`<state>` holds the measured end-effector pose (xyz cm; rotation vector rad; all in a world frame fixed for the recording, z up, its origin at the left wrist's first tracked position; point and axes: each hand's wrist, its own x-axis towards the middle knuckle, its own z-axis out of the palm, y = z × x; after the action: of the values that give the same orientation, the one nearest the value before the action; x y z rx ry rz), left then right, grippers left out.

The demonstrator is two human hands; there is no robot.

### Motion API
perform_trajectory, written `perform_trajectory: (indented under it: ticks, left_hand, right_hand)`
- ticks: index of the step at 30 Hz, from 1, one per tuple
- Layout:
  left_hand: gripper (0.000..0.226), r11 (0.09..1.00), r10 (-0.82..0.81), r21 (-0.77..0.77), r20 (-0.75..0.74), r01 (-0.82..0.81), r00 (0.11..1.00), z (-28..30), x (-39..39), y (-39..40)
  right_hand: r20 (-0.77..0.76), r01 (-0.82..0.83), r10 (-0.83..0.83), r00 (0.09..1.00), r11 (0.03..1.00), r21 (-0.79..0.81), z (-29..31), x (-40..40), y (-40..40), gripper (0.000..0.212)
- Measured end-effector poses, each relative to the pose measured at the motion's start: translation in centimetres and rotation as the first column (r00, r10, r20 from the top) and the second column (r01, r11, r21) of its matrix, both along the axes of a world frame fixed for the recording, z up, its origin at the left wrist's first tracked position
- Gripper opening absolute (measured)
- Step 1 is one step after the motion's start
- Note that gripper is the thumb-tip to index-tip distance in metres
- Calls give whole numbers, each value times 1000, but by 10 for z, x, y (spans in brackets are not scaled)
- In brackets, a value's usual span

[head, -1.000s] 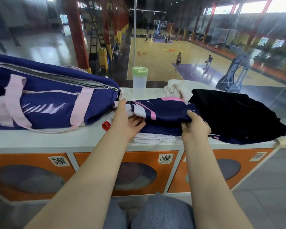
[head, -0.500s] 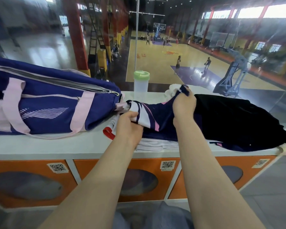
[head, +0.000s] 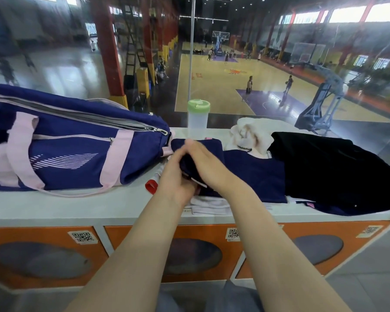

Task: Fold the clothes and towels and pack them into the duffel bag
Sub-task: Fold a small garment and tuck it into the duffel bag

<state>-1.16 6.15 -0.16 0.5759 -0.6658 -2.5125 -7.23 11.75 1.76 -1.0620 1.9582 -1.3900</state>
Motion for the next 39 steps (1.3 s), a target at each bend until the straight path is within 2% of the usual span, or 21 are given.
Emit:
perform_trajectory:
  ticks: [2, 5, 7, 8, 9, 11, 13, 15, 17, 20, 22, 24, 25, 27, 29, 31, 33, 35, 37, 39]
  left_hand:
    - [27, 999, 6, -45, 71, -3, 997, 3, 2, -2]
    - [35, 993, 69, -104, 177, -51, 982, 5, -2, -6]
    - [35, 994, 88, -76, 175, -76, 981, 12, -4, -12]
    - [35, 995, 92, -64, 159, -82, 983, 16, -4, -15]
    - [36, 994, 95, -58, 136, -88, 986, 21, -4, -17]
    - [30, 994, 100, -47, 88, -96, 991, 31, -6, -25]
    - [23, 996, 85, -42, 21, -84, 996, 42, -9, -33]
    - [24, 994, 43, -98, -5, -43, 999, 50, -12, -41]
    - [28, 976, 1, -217, 53, 10, 999, 55, -14, -48]
    - [39, 882, 28, -467, 187, 63, 982, 58, -16, -59]
    - [46, 804, 99, -589, 258, 76, 961, 60, -14, -67]
    - [51, 763, 140, -640, 301, 90, 943, 62, -9, -71]
    - [53, 754, 151, -650, 310, 94, 939, 62, -6, -72]
    - [56, 742, 163, -662, 325, 101, 932, 62, -1, -71]
    - [60, 749, 169, -655, 331, 97, 928, 58, 3, -71]
    - [57, 773, 175, -630, 324, 74, 930, 53, 9, -72]
    - [57, 792, 190, -609, 311, 41, 931, 46, 13, -75]
    - [57, 799, 207, -601, 307, 21, 929, 40, 18, -78]
    - [50, 812, 196, -584, 298, 15, 934, 42, 21, -81]
    - [46, 799, 168, -599, 312, 57, 935, 46, 24, -83]
  right_hand:
    - [144, 85, -73, 987, 994, -75, 7, -12, 8, 31]
    - [40, 282, -280, 959, 957, -65, 13, -34, 11, 30]
    - [-48, 393, -393, 918, 920, -4, 10, -47, 14, 28]
    - [-16, 427, -427, 904, 904, 22, 7, -53, 15, 26]
    - [79, 437, -438, 895, 899, 36, 6, -58, 17, 24]
    - [421, 394, -361, 832, 919, 11, 7, -59, 18, 29]
    - [708, 292, -145, 691, 952, -90, 9, -60, 15, 41]
    - [806, 198, 48, 590, 959, -202, 17, -59, 14, 55]
    - [802, 186, 98, 589, 949, -253, 27, -60, 8, 53]
    - [690, 252, -75, 720, 955, -159, 39, -66, -6, 37]
    - [516, 300, -205, 832, 948, -106, 45, -70, -15, 31]
    - [155, 311, -305, 940, 950, -16, 52, -69, -24, 17]
    - [-69, 305, -302, 951, 952, 39, 56, -67, -28, 15]
    - [-431, 338, -259, 864, 934, 117, 60, -60, -39, 33]
    - [-578, 334, -201, 791, 933, 132, 60, -52, -48, 61]
    - [-673, 316, -113, 731, 930, 187, 55, -48, -54, 74]
    - [-758, 359, -21, 652, 889, 284, 55, -46, -54, 66]
    - [-821, 365, 11, 571, 892, 266, 58, -44, -49, 62]
    - [-835, 224, 44, 548, 955, 197, 58, -39, -45, 60]
    - [-799, 41, 121, 589, 983, 179, 54, -32, -44, 58]
